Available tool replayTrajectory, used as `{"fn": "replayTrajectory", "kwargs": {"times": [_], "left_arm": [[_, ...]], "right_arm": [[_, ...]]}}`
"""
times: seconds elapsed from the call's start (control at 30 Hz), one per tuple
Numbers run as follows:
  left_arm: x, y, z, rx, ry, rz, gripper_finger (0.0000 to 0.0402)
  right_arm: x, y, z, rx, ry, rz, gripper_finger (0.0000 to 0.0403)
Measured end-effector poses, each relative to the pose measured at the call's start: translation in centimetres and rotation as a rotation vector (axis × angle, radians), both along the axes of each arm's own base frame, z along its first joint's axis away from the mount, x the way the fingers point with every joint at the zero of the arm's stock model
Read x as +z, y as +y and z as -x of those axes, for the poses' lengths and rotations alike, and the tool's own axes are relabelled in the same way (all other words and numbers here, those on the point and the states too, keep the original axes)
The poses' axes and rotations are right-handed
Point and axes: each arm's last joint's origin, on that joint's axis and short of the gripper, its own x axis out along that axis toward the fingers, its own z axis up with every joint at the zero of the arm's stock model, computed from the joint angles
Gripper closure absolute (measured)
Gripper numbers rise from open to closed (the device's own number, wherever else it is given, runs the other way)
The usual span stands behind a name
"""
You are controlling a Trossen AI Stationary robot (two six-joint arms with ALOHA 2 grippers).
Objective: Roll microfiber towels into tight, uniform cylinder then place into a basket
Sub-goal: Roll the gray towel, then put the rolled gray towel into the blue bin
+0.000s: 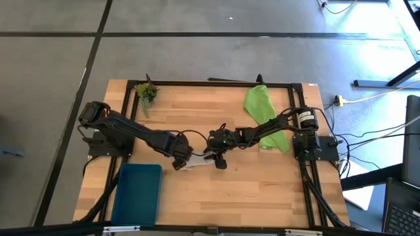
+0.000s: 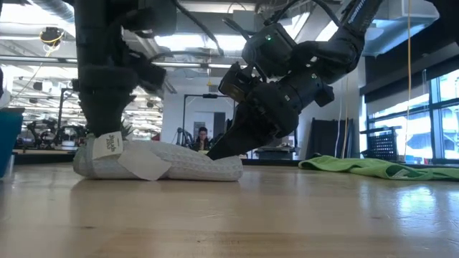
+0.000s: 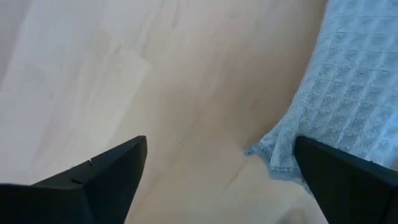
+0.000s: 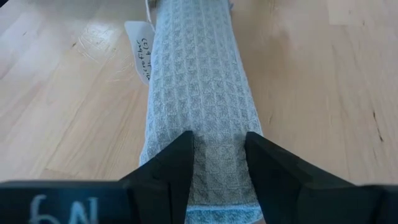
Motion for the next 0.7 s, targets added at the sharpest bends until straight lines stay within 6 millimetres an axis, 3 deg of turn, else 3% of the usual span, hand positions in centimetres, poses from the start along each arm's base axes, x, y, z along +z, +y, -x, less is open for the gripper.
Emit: {"fn": "replayTrajectory", "kwargs": {"times": [0.43, 0.7], "left_arm": [[3.0, -1.5, 0.5, -0.137, -0.196, -0.087, 0.0002], [2.8, -3.2, -1.3, -0.406, -0.322, -0.185, 0.0002]], "right_arm": [[0.0, 0.0, 0.0, 0.000, -0.002, 0.000, 0.0253], [0.0, 0.0, 0.0, 0.000, -0.008, 0.000, 0.0253]]}}
